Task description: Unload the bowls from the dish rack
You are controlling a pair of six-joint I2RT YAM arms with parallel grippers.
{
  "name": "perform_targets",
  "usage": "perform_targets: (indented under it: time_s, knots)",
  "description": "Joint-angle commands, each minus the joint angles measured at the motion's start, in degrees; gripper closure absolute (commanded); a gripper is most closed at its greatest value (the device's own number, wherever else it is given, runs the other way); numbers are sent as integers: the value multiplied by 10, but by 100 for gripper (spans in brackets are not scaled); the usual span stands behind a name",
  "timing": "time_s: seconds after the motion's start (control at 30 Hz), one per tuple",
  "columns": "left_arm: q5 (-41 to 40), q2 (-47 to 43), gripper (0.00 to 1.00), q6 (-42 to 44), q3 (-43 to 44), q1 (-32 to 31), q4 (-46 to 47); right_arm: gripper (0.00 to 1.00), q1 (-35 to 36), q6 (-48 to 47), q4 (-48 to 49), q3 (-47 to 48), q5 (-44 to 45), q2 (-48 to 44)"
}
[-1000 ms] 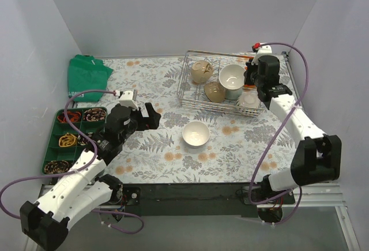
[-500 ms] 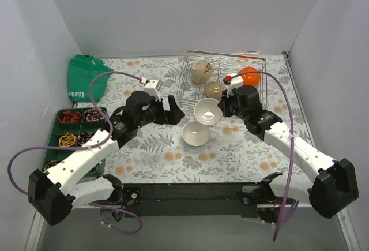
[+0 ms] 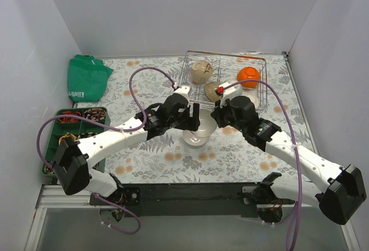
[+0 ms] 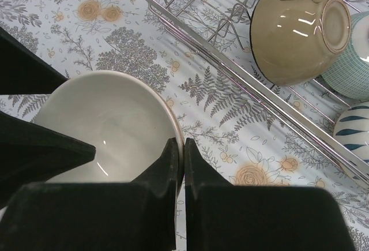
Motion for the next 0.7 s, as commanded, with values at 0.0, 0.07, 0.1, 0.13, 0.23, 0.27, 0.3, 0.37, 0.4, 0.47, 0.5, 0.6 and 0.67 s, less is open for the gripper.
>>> perform_targets:
  time_s: [0.0,0.07,0.1,0.13,0.23,0.27,0.3,0.37,0.4,0.47,0.5,0.6,0.67]
  knots:
    - [-92,16,32,3,37,-32,-45,99,10,20,54,-3,15,-23]
    - [-106,28,45,4,48,-42,-48,99,14,21,59,-5,17,-23]
    - [-120,33,50,5,51,-52,-52,99,15,21,61,-7,20,-23]
    - [-127,37,55,5,54,-54,-53,99,16,21,60,-9,21,-23]
    - [-154,48,79,4,63,-65,-61,99,18,22,60,-15,22,-24]
    - [-158,49,89,4,67,-67,-62,99,19,22,77,-17,22,-24]
    - [-161,52,95,4,67,-69,-63,99,19,22,78,-20,22,-26]
    - [-164,55,100,8,71,-70,-63,99,19,23,81,-22,25,-26]
    - [-163,58,100,8,72,-70,-65,99,20,26,83,-24,26,-27]
    - [-166,60,100,7,74,-70,-69,99,21,26,83,-24,24,-28]
    - [-170,59,100,6,75,-70,-72,98,21,27,83,-24,23,-31]
    - [-198,47,100,3,74,-70,-82,66,21,28,84,-25,16,-44]
    - [-224,32,100,3,75,-68,-89,52,21,29,85,-27,12,-52]
